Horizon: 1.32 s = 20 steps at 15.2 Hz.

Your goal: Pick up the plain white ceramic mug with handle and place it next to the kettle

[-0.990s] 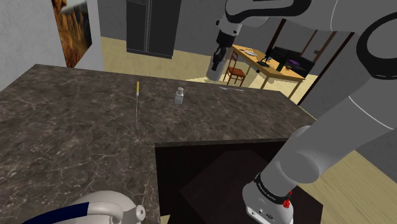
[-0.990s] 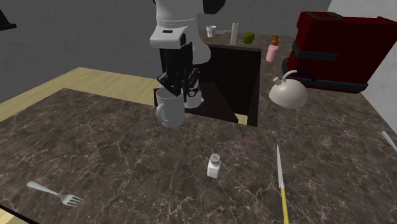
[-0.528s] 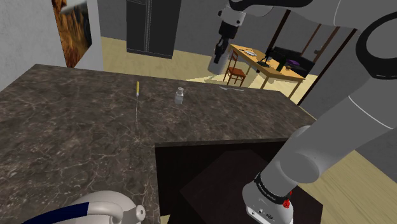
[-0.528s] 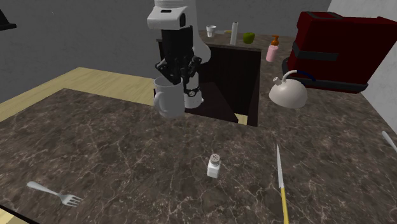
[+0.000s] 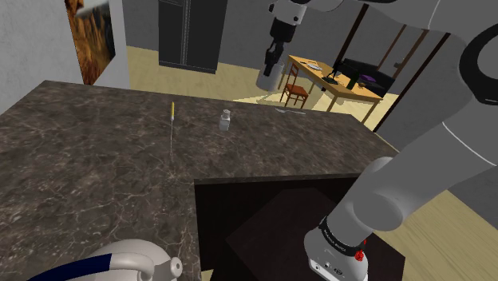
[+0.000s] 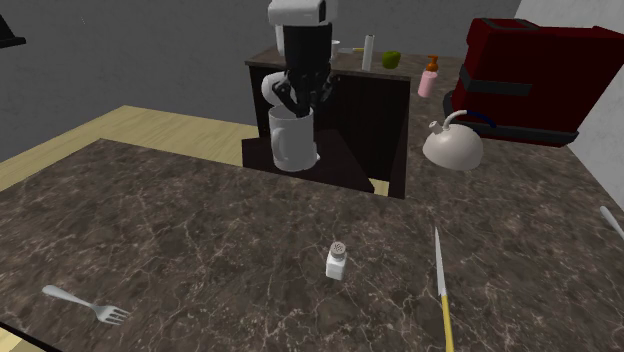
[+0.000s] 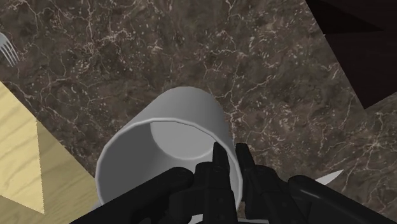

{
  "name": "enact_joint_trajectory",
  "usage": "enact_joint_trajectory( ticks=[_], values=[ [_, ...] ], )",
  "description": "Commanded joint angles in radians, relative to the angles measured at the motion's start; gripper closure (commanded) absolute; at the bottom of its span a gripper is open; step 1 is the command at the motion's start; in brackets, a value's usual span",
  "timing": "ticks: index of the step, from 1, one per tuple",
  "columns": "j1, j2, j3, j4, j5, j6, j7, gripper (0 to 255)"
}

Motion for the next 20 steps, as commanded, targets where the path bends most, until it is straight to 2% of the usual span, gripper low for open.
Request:
enact_joint_trajectory(
  ticks=[1,10,20],
  values=[
    [0.02,-0.031,0.035,-0.034,0.001,0.001,0.056,255],
    [0.1,-0.081,0.183,-0.083,0.031,-0.003,0.275,255],
    [0.189,-0.036,0.349,-0.033,0.063,-0.01,0.521,255]
  ],
)
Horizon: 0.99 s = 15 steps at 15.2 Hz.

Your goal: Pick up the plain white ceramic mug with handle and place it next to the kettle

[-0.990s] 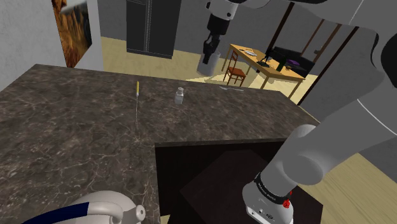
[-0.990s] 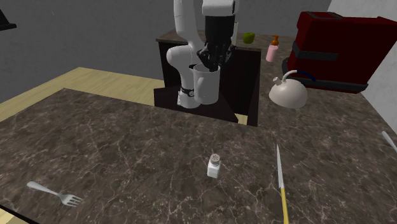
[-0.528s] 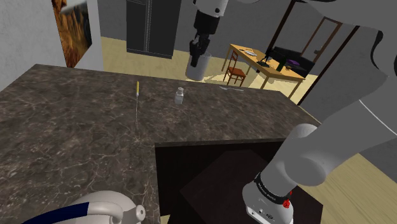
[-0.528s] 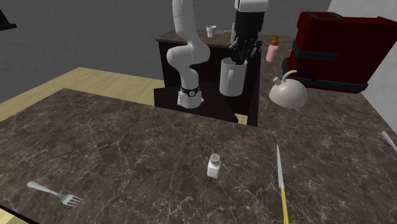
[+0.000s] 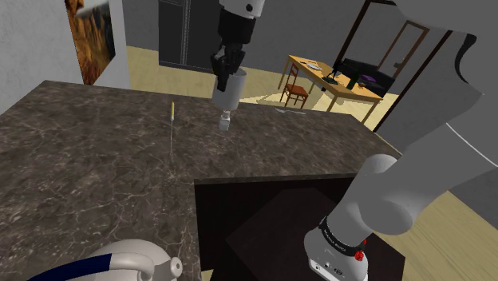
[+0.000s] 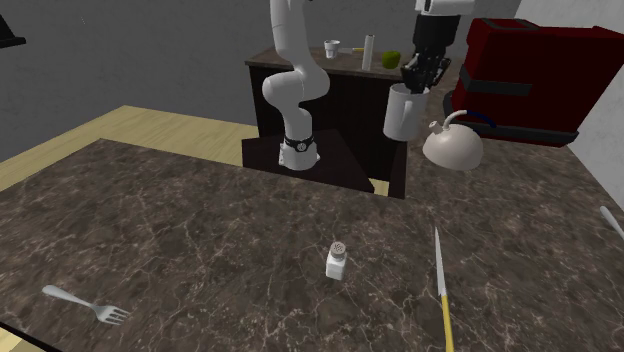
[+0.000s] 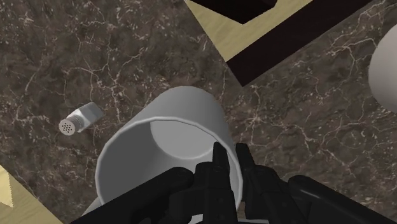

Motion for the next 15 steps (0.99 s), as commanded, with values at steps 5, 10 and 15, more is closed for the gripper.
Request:
enact_joint_trajectory(
  ticks=[5,10,15],
  values=[
    [0.051,0.07,0.1,0.078,0.002,-0.009,0.154,255],
    [0.096,0.161,0.18,0.177,-0.018,-0.021,0.285,255],
    [0.151,0.283,0.256,0.31,-0.066,-0.046,0.421,255]
  ],
)
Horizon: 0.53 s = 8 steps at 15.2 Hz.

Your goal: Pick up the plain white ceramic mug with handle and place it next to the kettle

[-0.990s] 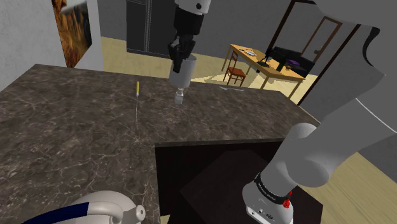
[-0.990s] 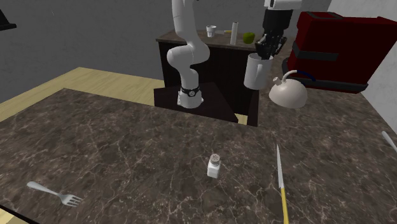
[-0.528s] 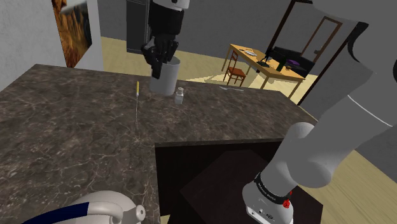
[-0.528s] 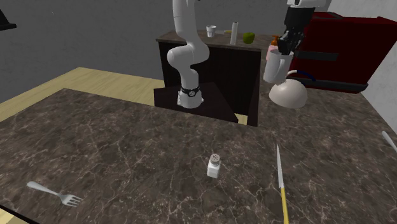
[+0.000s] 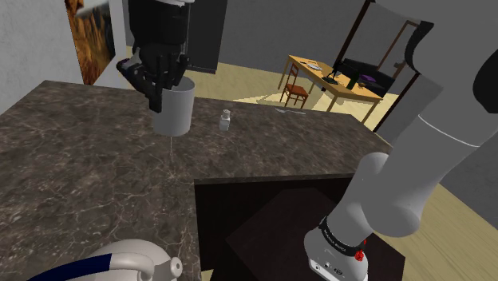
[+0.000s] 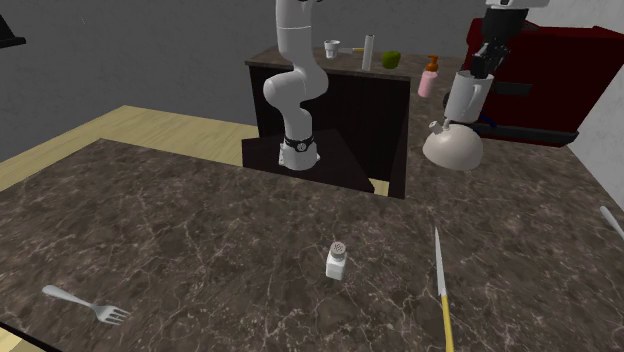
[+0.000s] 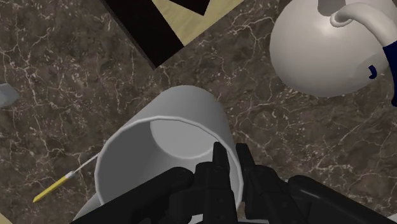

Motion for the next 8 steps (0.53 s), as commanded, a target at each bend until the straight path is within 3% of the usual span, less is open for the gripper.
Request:
enact_joint_trajectory(
  ticks=[1,2,8],
  values=[
    [0.027,0.064,0.031,0.069,-0.028,-0.014,0.062,255],
    [0.046,0.103,0.049,0.114,-0.047,-0.025,0.098,255],
    [0.044,0.09,0.044,0.017,-0.041,0.059,0.097,255]
  ],
)
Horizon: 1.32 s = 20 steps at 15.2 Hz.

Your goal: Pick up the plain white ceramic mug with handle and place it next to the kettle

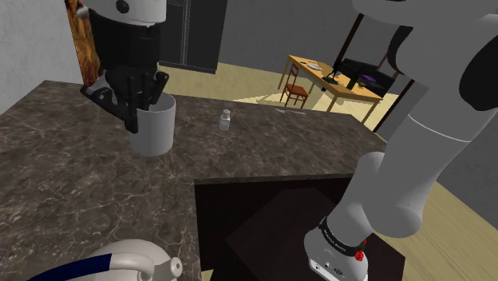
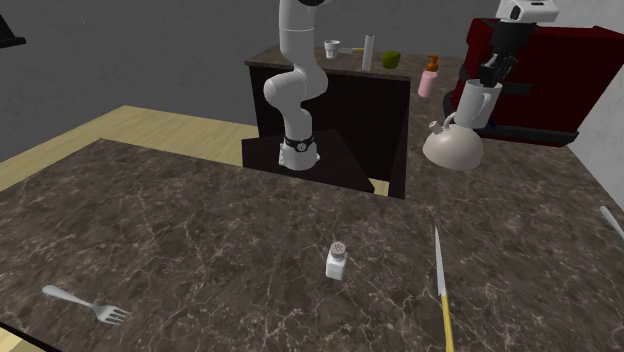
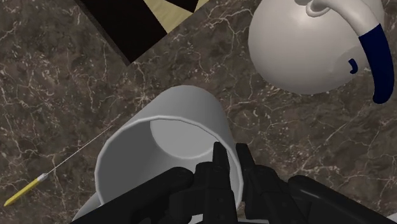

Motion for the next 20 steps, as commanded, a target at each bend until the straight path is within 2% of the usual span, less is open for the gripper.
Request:
enact_joint_trajectory(
  ticks=[1,20],
  values=[
    [-0.001,-0.003,-0.001,-0.031,0.001,0.029,0.001,255],
    [-0.001,0.021,-0.003,-0.261,-0.016,0.279,0.021,255]
  ],
)
